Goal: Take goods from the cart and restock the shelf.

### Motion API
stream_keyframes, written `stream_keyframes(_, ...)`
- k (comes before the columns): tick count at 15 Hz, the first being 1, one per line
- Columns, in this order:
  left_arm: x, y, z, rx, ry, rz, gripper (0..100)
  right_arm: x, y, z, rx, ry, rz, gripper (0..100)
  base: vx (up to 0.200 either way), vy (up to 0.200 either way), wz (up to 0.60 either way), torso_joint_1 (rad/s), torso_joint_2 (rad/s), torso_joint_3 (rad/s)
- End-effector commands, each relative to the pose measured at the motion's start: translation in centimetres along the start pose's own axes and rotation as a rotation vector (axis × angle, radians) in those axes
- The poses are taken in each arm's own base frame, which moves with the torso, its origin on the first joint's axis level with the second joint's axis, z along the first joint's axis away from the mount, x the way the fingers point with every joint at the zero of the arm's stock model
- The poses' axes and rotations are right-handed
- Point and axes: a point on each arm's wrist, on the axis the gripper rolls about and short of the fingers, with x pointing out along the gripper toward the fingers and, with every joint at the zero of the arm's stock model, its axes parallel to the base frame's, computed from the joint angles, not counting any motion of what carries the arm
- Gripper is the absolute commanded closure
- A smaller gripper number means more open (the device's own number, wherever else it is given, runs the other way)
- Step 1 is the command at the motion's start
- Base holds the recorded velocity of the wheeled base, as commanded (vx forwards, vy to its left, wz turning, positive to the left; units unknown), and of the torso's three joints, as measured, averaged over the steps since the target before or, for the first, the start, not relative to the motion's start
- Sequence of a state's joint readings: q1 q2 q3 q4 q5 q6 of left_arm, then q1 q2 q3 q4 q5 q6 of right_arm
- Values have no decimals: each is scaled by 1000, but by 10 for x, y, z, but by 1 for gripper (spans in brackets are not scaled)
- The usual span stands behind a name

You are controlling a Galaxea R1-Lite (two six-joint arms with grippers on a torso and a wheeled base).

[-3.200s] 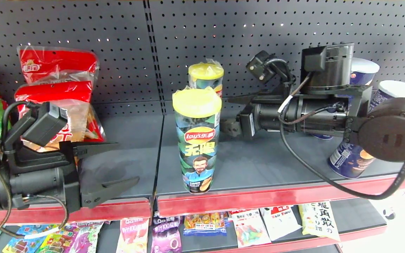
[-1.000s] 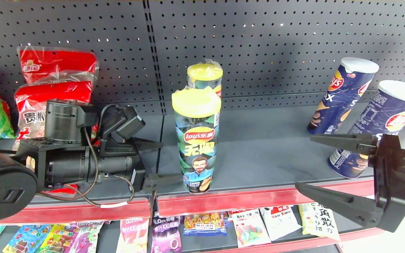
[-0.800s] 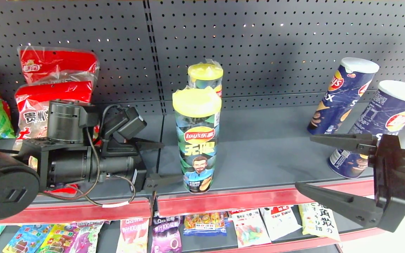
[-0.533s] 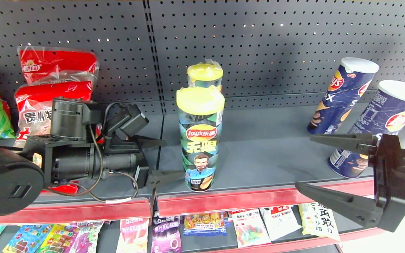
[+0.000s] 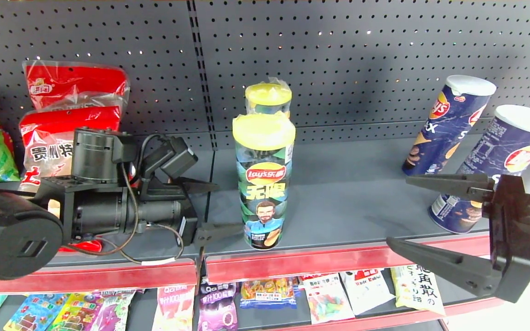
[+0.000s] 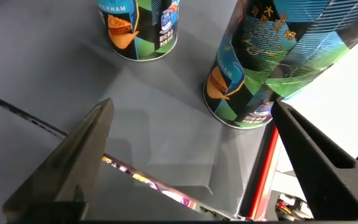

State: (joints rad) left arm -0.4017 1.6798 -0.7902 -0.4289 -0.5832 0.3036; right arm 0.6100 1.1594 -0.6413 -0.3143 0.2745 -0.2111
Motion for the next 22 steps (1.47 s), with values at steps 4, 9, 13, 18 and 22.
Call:
stream_keyframes(4,1,0,0,0,2,-3,0,0,0,0,-1,0,1,0,0,0,0,0,0,0)
stream_keyframes(9,1,0,0,-2,4,4,0,0,0,-1,0,3,1,0,0,0,0,0,0,0)
stream_keyframes(13,-27,-8,9,0,-15,128,0,-17,8,-18,3,23,-13,0,0,0,0,0,0,0)
stream_keyframes(18,-123,-69,6,-93,16,511,0,-70,8,-45,19,17,-357,0,0,0,0,0,0,0)
stream_keyframes(22,-174,-106,-21,-142,75,727,0,-90,5,-59,110,20,-549,0,0,0,0,0,0,0)
